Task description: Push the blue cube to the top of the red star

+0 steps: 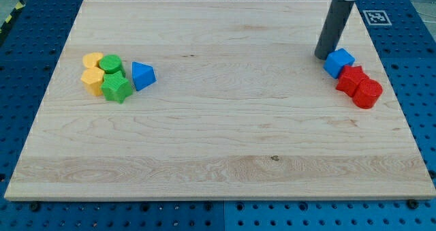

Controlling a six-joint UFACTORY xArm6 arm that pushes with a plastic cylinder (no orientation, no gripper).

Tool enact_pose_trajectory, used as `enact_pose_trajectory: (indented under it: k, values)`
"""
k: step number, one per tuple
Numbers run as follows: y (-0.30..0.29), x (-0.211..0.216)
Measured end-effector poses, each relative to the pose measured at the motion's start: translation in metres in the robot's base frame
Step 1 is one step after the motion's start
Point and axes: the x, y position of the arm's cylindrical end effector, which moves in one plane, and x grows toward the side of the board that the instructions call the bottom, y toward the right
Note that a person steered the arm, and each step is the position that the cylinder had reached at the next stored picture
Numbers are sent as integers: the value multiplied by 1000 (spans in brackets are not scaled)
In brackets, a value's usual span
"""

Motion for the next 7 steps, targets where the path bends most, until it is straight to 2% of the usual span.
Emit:
enact_pose_trajectory:
  k: [5, 7]
  values:
    - [-20, 0]
    - [-25, 25]
